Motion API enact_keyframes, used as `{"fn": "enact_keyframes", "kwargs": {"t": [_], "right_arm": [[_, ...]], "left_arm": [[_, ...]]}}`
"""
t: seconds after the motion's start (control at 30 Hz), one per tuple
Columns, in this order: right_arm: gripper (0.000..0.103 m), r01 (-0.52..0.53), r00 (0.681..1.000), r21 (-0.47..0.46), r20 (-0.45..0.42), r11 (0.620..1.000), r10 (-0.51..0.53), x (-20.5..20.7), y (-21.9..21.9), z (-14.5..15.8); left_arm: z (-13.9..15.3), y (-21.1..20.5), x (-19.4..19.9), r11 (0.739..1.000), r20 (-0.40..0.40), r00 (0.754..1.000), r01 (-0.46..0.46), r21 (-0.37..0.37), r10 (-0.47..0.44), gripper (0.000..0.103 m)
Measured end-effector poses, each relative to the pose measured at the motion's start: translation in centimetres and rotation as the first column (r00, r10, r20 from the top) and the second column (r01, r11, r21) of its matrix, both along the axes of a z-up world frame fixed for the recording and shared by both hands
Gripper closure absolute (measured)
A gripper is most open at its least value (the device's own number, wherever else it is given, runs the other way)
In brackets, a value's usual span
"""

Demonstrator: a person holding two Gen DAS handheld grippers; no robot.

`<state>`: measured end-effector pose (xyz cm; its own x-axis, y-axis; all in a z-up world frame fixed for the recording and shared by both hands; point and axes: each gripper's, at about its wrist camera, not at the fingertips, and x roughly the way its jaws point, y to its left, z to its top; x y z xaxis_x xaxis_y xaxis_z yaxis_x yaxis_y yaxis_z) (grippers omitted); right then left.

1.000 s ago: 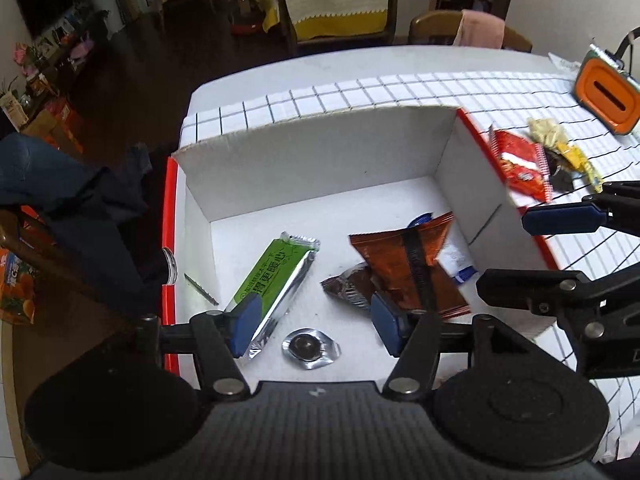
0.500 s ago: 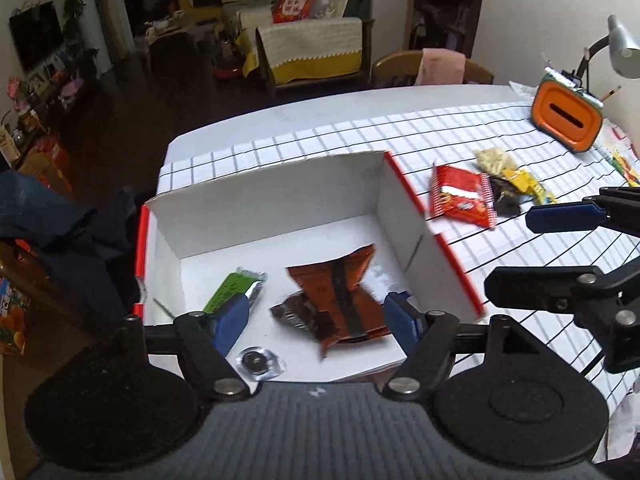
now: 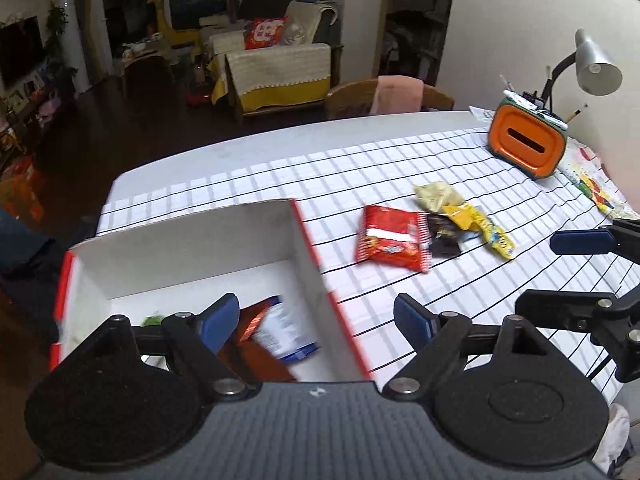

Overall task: Organize snacks
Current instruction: 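Move both tools back over the remaining snacks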

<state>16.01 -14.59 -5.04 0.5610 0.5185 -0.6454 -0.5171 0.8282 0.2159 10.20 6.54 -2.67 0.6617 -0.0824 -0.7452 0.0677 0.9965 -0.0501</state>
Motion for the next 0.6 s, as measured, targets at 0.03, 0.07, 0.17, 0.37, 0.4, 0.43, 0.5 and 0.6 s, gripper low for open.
{"fn": "enact_keyframes", "kwargs": {"t": [0.03,0.07,0.17,0.37,0.4,0.43,0.5,0.6], "right_arm": [[0.001,0.010,1.000,-0.008,-0.001,1.000,-0.010,0.3,-0.9,-0.1],[0.001,0.022,1.000,-0.018,-0.002,1.000,-0.022,0.6,-1.8,-0.3],[0.001,0.052,0.999,-0.050,-0.006,0.997,-0.052,1.4,-4.2,-1.0],[0.001,0.094,0.995,-0.104,-0.010,0.990,-0.096,3.6,-8.4,-2.8],[0.001,0.098,0.995,-0.111,-0.013,0.989,-0.100,4.0,-9.1,-3.2],[0.002,0.099,0.995,-0.118,-0.014,0.988,-0.102,4.5,-9.8,-3.7],[0.003,0.104,0.994,-0.141,-0.015,0.985,-0.107,5.6,-10.9,-4.6],[0.004,0.100,0.994,-0.168,-0.018,0.981,-0.105,7.1,-12.2,-5.9]], "left_arm": [[-0.1,-0.7,0.5,1.000,-0.005,1.000,0.004,-0.003,-0.004,0.018],[-0.3,-1.5,0.9,1.000,-0.010,1.000,0.010,-0.006,-0.010,0.018],[-0.7,-3.9,2.1,0.999,-0.019,0.999,0.037,-0.002,-0.037,0.018],[-1.8,-8.7,4.9,0.996,-0.032,0.996,0.086,0.010,-0.086,0.018],[-2.1,-9.4,5.4,0.996,-0.035,0.995,0.090,0.014,-0.090,0.018],[-2.3,-10.1,5.9,0.995,-0.039,0.995,0.095,0.015,-0.095,0.018],[-2.9,-11.5,6.9,0.994,-0.046,0.993,0.105,0.022,-0.104,0.018],[-4.0,-13.3,8.5,0.992,-0.062,0.991,0.119,0.040,-0.116,0.018]]}}
